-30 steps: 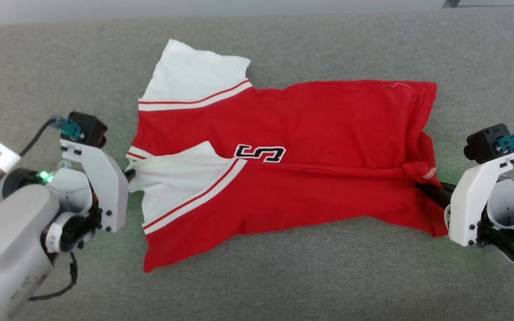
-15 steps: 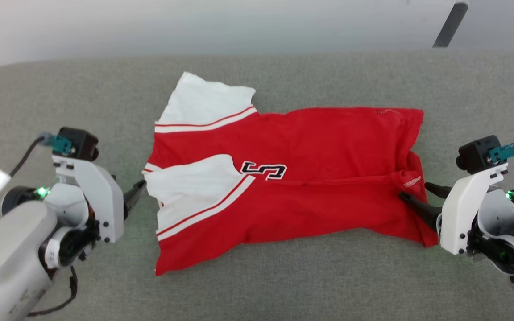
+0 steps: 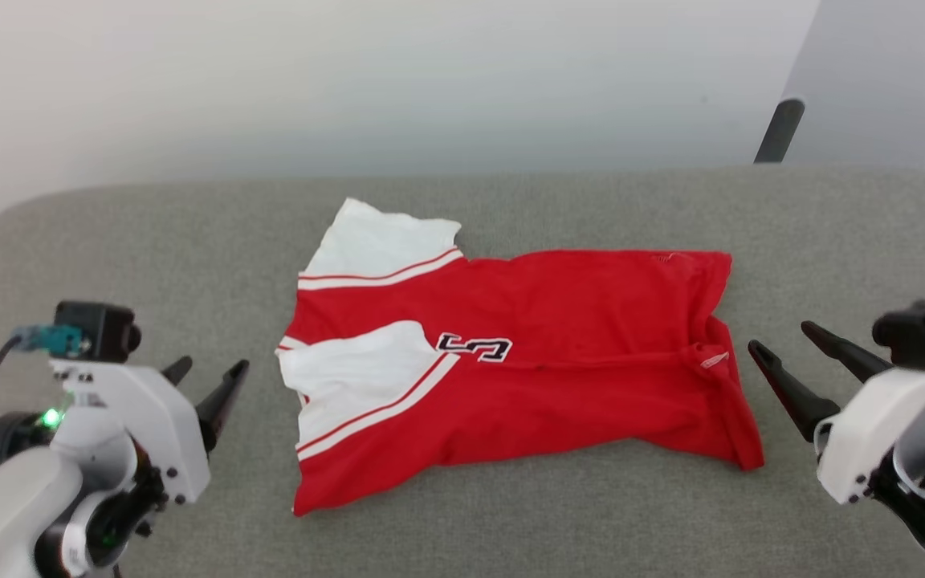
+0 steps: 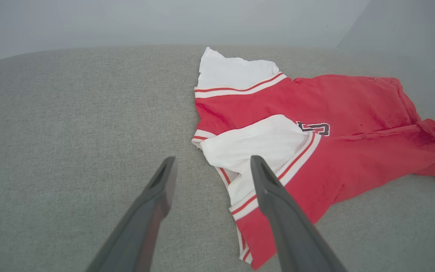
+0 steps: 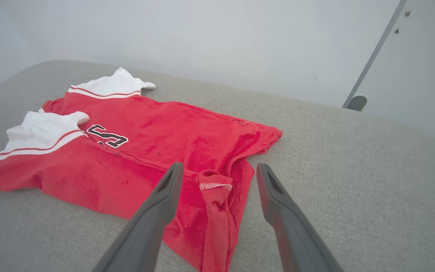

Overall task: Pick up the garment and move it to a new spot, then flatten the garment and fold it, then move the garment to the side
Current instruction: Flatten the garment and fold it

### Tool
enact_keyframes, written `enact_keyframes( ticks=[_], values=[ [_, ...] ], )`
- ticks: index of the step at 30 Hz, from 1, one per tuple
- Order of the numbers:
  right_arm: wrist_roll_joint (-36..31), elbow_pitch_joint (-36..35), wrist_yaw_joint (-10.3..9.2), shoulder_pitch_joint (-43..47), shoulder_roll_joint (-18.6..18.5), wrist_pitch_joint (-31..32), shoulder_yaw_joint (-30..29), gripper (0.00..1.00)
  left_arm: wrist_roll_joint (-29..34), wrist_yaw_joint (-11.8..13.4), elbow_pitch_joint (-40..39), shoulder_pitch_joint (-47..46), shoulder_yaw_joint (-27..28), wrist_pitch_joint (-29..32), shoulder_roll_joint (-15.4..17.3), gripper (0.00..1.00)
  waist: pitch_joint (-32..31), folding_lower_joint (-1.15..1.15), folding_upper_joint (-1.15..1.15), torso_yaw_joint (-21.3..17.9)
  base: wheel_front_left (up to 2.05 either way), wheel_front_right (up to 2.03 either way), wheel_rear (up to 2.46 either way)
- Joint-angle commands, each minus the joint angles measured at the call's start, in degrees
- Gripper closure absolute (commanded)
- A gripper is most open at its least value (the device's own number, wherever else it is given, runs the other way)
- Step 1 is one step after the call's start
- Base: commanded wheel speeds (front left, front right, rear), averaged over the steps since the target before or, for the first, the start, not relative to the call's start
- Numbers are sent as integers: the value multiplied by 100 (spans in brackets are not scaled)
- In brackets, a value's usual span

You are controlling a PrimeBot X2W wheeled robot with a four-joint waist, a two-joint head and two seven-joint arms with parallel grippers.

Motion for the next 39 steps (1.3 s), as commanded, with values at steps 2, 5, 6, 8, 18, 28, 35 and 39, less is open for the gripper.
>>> enact_keyframes(
  ticks=[2,5,6,8,18,28,35,39],
  values=[
    [-277,-125,-7,293,25,-382,-245,0,-153,147,-277,296,117,-166,140,0,-303,0,0,-64,0,0,0],
    [-604,-305,-6,564,133,-683,-538,0,-312,269,-577,537,222,-275,306,0,-401,0,0,-105,0,0,0],
    [-686,-344,-6,659,184,-752,-678,0,-354,291,-648,610,264,-322,356,0,-423,0,0,-124,0,0,0],
    [-898,-456,-6,848,258,-846,-925,0,-445,331,-775,725,325,-385,437,0,-451,0,0,-156,0,0,0],
    [-1425,-1187,-6,1519,812,-750,-1858,0,-792,402,-981,811,476,-237,581,0,-386,0,0,-354,0,0,0],
    [-1485,-1706,-6,1452,1061,-494,-2160,0,-1263,560,-591,219,179,1387,448,0,194,0,0,-566,0,0,0],
    [-1421,-1731,-6,1288,1110,-452,-2218,0,-1505,807,-281,-109,-7,2313,304,0,619,0,0,-712,0,0,0],
    [-1398,-1716,-6,1179,1117,-471,-2227,0,-1627,963,-187,-193,-99,2705,254,0,799,0,0,-762,0,0,0]
  ],
)
